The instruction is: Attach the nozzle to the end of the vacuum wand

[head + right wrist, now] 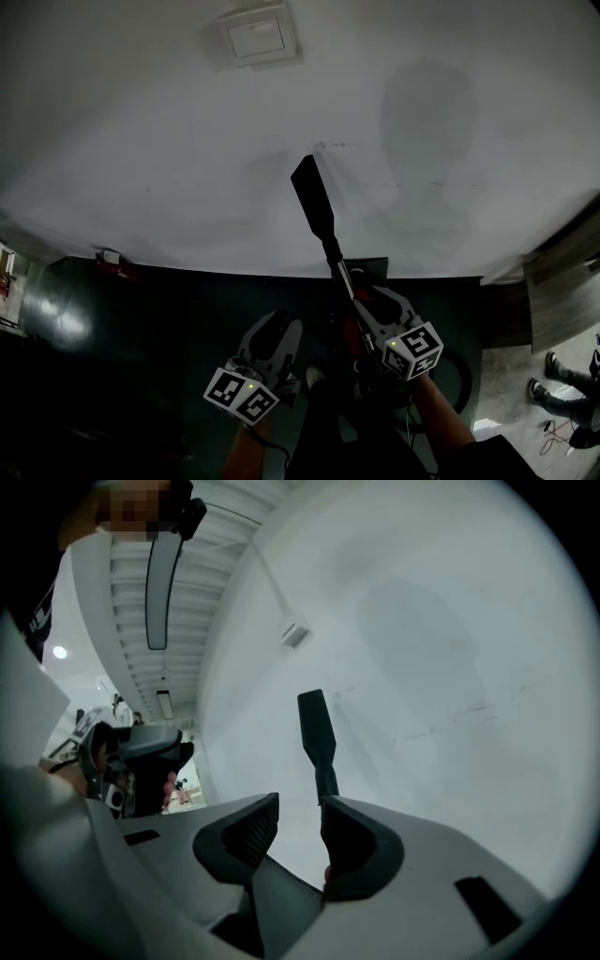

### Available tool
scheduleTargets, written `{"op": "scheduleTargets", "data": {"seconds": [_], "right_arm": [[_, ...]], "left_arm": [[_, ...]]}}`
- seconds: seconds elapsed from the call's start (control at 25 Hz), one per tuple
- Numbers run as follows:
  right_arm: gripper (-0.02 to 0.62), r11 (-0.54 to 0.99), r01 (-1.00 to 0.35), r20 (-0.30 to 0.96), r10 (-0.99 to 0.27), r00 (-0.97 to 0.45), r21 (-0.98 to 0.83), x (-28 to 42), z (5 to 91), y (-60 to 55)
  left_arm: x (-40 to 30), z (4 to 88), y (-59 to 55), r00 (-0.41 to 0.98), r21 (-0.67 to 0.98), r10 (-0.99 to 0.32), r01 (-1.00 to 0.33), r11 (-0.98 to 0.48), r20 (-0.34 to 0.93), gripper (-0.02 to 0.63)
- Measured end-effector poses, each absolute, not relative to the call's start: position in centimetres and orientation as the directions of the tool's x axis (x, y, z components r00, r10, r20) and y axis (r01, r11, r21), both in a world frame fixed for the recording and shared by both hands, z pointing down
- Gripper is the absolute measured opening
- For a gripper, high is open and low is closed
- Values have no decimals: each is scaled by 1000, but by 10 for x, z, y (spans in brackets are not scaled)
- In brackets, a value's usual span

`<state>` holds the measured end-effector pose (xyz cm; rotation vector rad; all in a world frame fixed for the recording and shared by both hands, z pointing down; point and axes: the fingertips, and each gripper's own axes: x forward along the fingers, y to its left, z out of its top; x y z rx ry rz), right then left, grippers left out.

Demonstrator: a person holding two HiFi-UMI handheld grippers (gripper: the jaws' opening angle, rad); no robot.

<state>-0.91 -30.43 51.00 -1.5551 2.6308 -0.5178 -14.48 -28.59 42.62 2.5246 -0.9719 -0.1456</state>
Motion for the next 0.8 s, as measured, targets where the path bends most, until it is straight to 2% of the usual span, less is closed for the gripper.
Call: {"op": "scheduleTargets", "data": {"seconds": [0.16,0.32,0.52,0.8], "right_arm": [[140,462,-816,66,-856,-513,-348,-9,471,-269],[80,486,-809,16,-855,-519,-330,-23,432,-234],[39,534,-794,-29,-834,-550,-292,-59,399,-190],[17,516,-820,-57,-853,-519,-246,-98,383,-130]], "left_arm": [[-140,410,-258,742,395,-669,-627,-671,41,106],[-144,392,-229,736,324,-676,-648,-689,34,69],[-152,373,-190,747,257,-665,-644,-720,5,11],[-177,355,-132,773,203,-634,-618,-760,-19,3]]}}
